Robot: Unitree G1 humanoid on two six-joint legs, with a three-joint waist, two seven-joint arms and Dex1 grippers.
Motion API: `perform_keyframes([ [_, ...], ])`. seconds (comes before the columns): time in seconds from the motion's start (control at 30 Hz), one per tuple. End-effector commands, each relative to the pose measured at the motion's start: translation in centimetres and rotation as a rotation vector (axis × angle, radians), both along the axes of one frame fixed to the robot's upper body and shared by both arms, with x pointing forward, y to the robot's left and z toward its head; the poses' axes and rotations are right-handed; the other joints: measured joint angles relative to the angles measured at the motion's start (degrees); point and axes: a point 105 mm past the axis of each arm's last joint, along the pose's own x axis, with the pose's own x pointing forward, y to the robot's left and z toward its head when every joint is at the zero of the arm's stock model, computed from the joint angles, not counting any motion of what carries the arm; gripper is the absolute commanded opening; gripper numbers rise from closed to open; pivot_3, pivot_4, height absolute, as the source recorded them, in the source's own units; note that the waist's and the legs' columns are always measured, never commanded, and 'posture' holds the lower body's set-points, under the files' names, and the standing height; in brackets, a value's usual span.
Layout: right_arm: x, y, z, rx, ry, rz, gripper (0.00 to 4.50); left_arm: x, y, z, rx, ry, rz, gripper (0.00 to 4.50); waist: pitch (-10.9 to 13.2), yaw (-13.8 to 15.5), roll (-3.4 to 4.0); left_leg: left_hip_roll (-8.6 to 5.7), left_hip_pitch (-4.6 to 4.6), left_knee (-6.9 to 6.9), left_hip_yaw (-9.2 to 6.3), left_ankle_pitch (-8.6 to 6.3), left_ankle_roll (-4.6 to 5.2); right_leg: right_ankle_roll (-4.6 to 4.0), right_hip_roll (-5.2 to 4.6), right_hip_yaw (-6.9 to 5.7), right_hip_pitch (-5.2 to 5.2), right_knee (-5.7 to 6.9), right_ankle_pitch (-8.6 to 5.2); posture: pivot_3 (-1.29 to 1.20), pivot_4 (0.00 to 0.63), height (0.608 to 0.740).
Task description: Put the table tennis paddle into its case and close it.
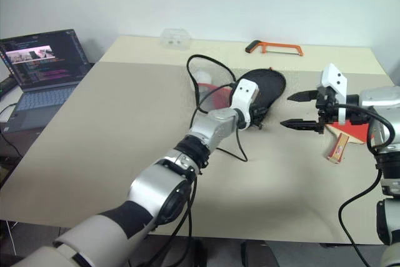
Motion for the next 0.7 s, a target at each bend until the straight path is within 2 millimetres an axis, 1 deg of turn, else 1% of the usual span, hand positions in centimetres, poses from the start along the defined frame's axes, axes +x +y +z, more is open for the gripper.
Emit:
perform_keyframes([
  [0.03, 0.0, 0.5, 1.6, -0.004, -0.059, 0.024, 4.50, -6.6, -9.5, 2.6, -0.123, -0.032, -0.276, 2.87, 0.00, 0.01, 0.00, 0.00, 0.00, 0.00, 0.00, 0.00, 0.00, 0.00, 0.00, 0.00, 0.00, 0.00, 0.00, 0.00, 0.150, 0.740],
  [0.1, 0.1, 0.6, 1.7, -0.006, -0.060, 0.026, 4.50, -7.0, -9.4, 3.2, -0.124, -0.052, -0.333, 3.63, 0.00, 0.02, 0.00, 0.00, 0.00, 0.00, -0.01, 0.00, 0.00, 0.00, 0.00, 0.00, -0.01, 0.00, 0.00, 0.00, 0.150, 0.740],
  [0.13, 0.1, 0.6, 1.7, -0.006, -0.060, 0.027, 4.50, -7.0, -8.9, 3.8, -0.125, -0.069, -0.364, 3.97, 0.00, 0.02, 0.00, 0.00, -0.01, -0.01, 0.00, 0.00, -0.01, 0.00, 0.00, 0.00, -0.01, 0.00, 0.00, 0.00, 0.150, 0.740],
  [0.17, 0.2, 0.6, 1.8, -0.006, -0.061, 0.026, 4.50, -7.1, -8.6, 4.2, -0.125, -0.080, -0.384, 3.97, 0.00, 0.04, 0.00, 0.00, -0.01, -0.02, 0.00, 0.00, -0.01, 0.00, 0.00, -0.01, -0.01, 0.00, 0.00, 0.00, 0.150, 0.740],
  [0.23, 0.2, 0.5, 1.8, -0.006, -0.061, 0.026, 4.50, -6.5, -6.6, 5.7, -0.134, -0.110, -0.382, 3.97, 0.00, -0.01, 0.00, 0.00, -0.01, -0.06, 0.01, 0.02, -0.03, 0.00, 0.00, 0.01, -0.02, -0.02, 0.00, 0.00, 0.150, 0.740],
  [0.27, 0.2, 0.5, 1.8, -0.006, -0.062, 0.025, 4.50, -6.2, -5.0, 6.7, -0.145, -0.126, -0.369, 3.97, 0.00, -0.09, 0.01, 0.00, 0.00, -0.10, -0.01, 0.02, -0.03, 0.00, 0.00, 0.04, -0.02, -0.02, 0.00, 0.00, 0.150, 0.740],
  [0.3, 0.3, 0.5, 1.8, -0.006, -0.062, 0.024, 4.50, -6.1, -4.0, 7.2, -0.149, -0.136, -0.360, 3.97, -0.01, -0.13, 0.02, 0.01, 0.02, -0.15, -0.02, 0.02, -0.04, 0.00, 0.00, 0.09, -0.04, -0.03, 0.00, 0.00, 0.150, 0.740],
  [0.33, 0.3, 0.5, 1.8, -0.006, -0.062, 0.024, 4.50, -5.8, -2.5, 8.0, -0.155, -0.150, -0.332, 3.97, -0.01, -0.24, 0.02, 0.02, 0.08, -0.19, -0.02, 0.02, -0.04, 0.00, 0.00, 0.14, -0.04, -0.02, 0.00, 0.00, 0.150, 0.740],
  [0.4, 0.3, 0.4, 1.7, -0.004, -0.063, 0.022, 4.50, -5.4, 1.5, 9.3, -0.177, -0.156, -0.253, 3.97, -0.01, -0.52, 0.02, 0.04, 0.11, -0.25, -0.03, 0.03, -0.04, 0.00, 0.01, 0.18, -0.05, -0.01, 0.00, 0.00, 0.150, 0.740],
  [0.43, 0.3, 0.3, 1.7, -0.003, -0.063, 0.021, 4.50, -5.1, 3.7, 9.5, -0.182, -0.141, -0.196, 3.97, -0.01, -0.91, 0.02, 0.05, 0.14, -0.29, -0.02, 0.03, -0.04, 0.00, 0.01, 0.21, -0.08, 0.01, 0.00, 0.00, 0.150, 0.740],
  [0.47, 0.3, 0.3, 1.7, -0.002, -0.062, 0.018, 4.50, -5.0, 5.8, 9.3, -0.164, -0.136, -0.143, 3.97, -0.01, -1.30, 0.02, 0.06, 0.16, -0.33, -0.01, 0.04, -0.05, 0.00, 0.02, 0.23, -0.08, 0.02, 0.00, 0.00, 0.150, 0.740],
  [0.53, 0.4, 0.1, 1.7, -0.001, -0.061, 0.012, 4.50, -4.9, 8.8, 8.6, -0.114, -0.128, -0.065, 3.97, -0.01, -1.74, 0.02, 0.08, 0.22, -0.37, -0.03, 0.06, -0.07, -0.01, 0.03, 0.24, -0.08, 0.07, 0.00, 0.00, 0.150, 0.740],
  [0.63, 0.5, -0.2, 2.0, 0.015, -0.064, 0.001, 4.50, -4.4, 12.5, 6.7, -0.034, -0.088, 0.055, 3.97, -0.01, -1.37, 0.02, 0.06, 0.23, -0.34, -0.08, 0.07, -0.08, -0.01, -0.03, 0.17, -0.02, 0.02, 0.00, 0.00, 0.150, 0.740],
  [0.67, 0.6, -0.3, 2.2, 0.024, -0.067, -0.004, 4.50, -4.2, 13.5, 6.2, -0.010, -0.083, 0.094, 3.97, -0.01, -1.09, 0.02, 0.05, 0.20, -0.31, -0.10, 0.07, -0.08, -0.01, -0.06, 0.14, 0.00, -0.01, 0.00, 0.00, 0.150, 0.740],
  [0.7, 0.6, -0.4, 2.3, 0.030, -0.068, -0.007, 4.50, -4.1, 14.1, 6.0, 0.004, -0.081, 0.116, 3.97, -0.01, -0.72, 0.02, 0.06, 0.16, -0.27, -0.15, 0.07, -0.08, 0.00, -0.13, 0.12, 0.03, -0.03, 0.00, 0.00, 0.150, 0.740],
])
